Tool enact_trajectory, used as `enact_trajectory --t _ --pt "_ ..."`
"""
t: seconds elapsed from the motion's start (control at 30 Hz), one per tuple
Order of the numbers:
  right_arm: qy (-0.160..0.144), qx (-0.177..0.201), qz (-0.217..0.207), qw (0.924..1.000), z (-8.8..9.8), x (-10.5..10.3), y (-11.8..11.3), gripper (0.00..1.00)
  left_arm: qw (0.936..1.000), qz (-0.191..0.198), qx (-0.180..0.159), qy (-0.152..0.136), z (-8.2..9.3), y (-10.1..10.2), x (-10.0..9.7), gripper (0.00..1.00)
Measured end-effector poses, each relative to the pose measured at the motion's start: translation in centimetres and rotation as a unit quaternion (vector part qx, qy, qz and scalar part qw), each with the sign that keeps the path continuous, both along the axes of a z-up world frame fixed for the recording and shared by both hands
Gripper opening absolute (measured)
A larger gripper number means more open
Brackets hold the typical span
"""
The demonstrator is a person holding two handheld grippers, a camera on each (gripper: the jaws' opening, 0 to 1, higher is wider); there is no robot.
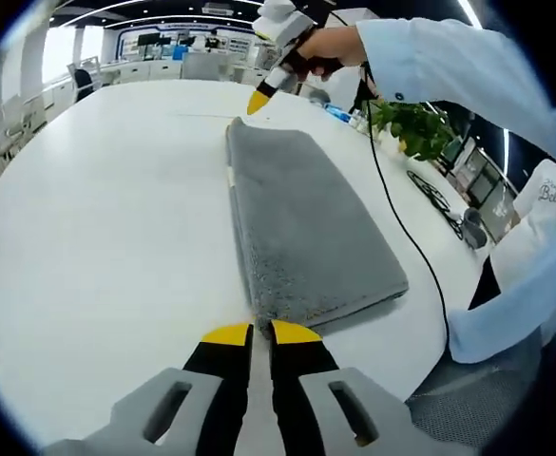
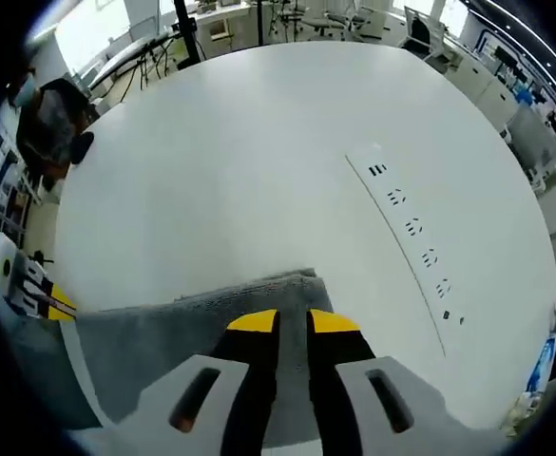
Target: Fold the towel on the table until its edges align and the towel forms a compact rectangular stack.
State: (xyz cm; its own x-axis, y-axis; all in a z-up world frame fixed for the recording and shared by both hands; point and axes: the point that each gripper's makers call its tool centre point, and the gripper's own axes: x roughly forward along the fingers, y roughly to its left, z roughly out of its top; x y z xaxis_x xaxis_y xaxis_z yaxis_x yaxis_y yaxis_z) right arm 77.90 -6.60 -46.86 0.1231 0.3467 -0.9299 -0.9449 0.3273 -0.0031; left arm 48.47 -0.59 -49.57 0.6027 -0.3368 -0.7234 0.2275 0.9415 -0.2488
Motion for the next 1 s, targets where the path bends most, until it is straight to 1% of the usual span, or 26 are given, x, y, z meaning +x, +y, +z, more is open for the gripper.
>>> enact_trajectory --t 0.1,0.23,0.3,0.37,0.47,0.57,0.63,0.7,0.77,0.8,0.9,0.97,1.0 --pt "0.001 0.001 -0.005 1.0 0.2 -1.1 -0.8 0.1 1.0 0.005 -0.001 -0.004 0.4 0.6 0.1 0.11" --pt "-0.001 0.004 -0.012 0.9999 0.4 -0.7 -1.7 0.1 0.9999 0.007 -0.001 -0.011 1.0 1.1 0.6 0.14" --pt "-0.002 0.005 -0.014 0.9999 0.6 -0.8 -1.9 0.1 0.9999 0.006 -0.002 -0.014 1.4 1.1 0.8 0.14" --pt "-0.005 0.01 -0.019 0.9998 0.7 -0.4 -2.1 0.11 0.9997 0.0 0.007 -0.021 1.8 1.3 1.1 0.14" --pt "-0.004 0.02 -0.026 0.9995 1.0 -0.3 -2.2 0.12 0.9995 0.006 -0.005 -0.032 2.6 1.5 1.9 0.15" --pt "-0.008 0.026 -0.024 0.9993 1.2 -0.6 -2.3 0.14 0.9991 0.003 -0.007 -0.042 3.2 1.4 2.4 0.17" --pt "-0.012 0.033 -0.024 0.9991 1.3 -0.8 -2.4 0.16 0.9989 -0.001 -0.01 -0.046 3.6 1.3 3.1 0.2" --pt "-0.017 0.039 -0.025 0.9988 1.4 -1.3 -2.5 0.19 0.9988 -0.012 0.0 -0.046 3.9 1.3 3.7 0.24" --pt "-0.025 0.049 -0.03 0.998 1.4 -1.6 -2.6 0.22 0.9982 -0.021 0.005 -0.057 4.6 1.1 4.5 0.25" --pt "-0.026 0.054 -0.031 0.9977 1.3 -1.3 -2.6 0.24 0.998 -0.021 0.003 -0.059 4.8 1.1 4.8 0.25" --pt "-0.031 0.062 -0.034 0.997 1.1 -1.4 -2.8 0.27 0.9975 -0.025 0.003 -0.066 5.5 1.3 6.2 0.28" --pt "-0.038 0.066 -0.036 0.9965 1.3 -2.4 -3.1 0.29 0.997 -0.032 0.003 -0.071 5.9 1.4 7.2 0.28" --pt "-0.039 0.07 -0.038 0.996 1.3 -2.1 -3.1 0.3 0.9966 -0.033 -0.001 -0.075 6.3 1.4 7.9 0.28"
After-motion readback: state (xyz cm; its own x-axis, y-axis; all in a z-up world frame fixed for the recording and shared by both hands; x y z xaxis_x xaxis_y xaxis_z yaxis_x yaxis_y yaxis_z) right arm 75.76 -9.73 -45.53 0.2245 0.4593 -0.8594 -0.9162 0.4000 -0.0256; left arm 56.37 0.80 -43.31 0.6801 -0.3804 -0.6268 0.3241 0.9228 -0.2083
